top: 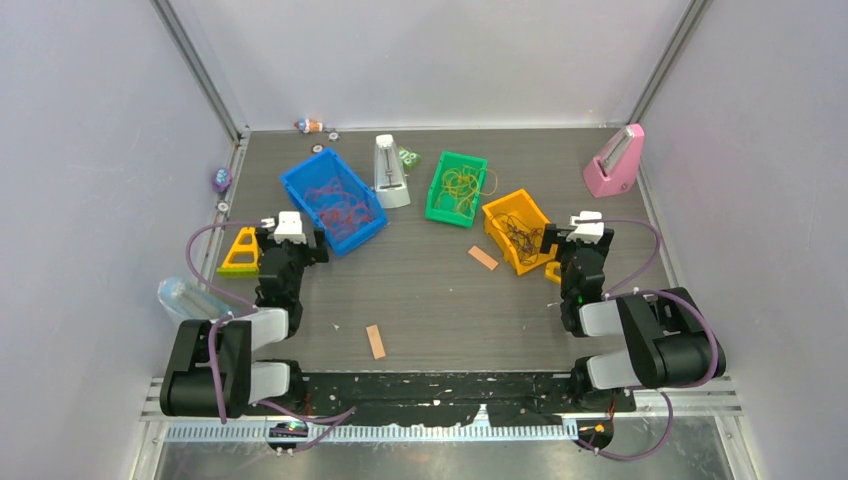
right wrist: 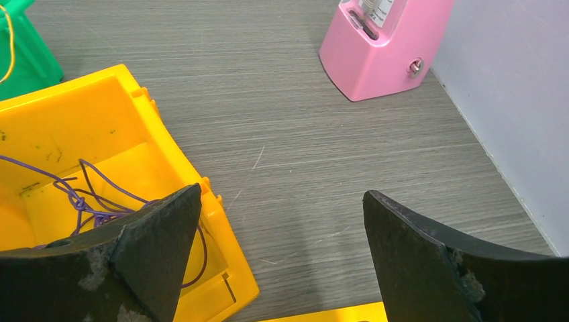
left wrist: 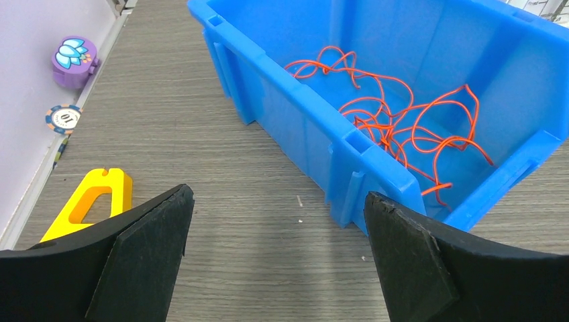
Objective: Untangle the cables
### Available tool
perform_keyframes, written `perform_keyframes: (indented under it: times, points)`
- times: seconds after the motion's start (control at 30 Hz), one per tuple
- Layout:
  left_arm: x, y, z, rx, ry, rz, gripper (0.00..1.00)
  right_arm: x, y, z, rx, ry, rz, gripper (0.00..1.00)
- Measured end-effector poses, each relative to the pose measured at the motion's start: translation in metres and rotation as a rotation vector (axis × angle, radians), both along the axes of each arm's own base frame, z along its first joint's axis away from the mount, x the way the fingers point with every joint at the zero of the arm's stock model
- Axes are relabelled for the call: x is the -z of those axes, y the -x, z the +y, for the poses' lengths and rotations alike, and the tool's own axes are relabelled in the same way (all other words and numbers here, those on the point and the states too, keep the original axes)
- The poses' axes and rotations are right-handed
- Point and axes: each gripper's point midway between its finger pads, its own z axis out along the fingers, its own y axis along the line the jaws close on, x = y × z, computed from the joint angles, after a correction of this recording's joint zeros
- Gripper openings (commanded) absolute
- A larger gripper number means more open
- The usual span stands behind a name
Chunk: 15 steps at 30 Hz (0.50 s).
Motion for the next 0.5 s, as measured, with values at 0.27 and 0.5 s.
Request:
perform_keyframes:
  times: [0.27,0.5]
  points:
    - [0.0006,0.0002,-0.0001,0.0,0.0,0.002,0.99,0.0014,0.0012,-0.0039,0.023,-0.001,0.006,0.95]
    - [0.0025,0.0007,-0.0002,0.001,0.0,0.01,1.0,0.0015,0.0014,-0.0043,0.026,-0.001,0.006,0.95]
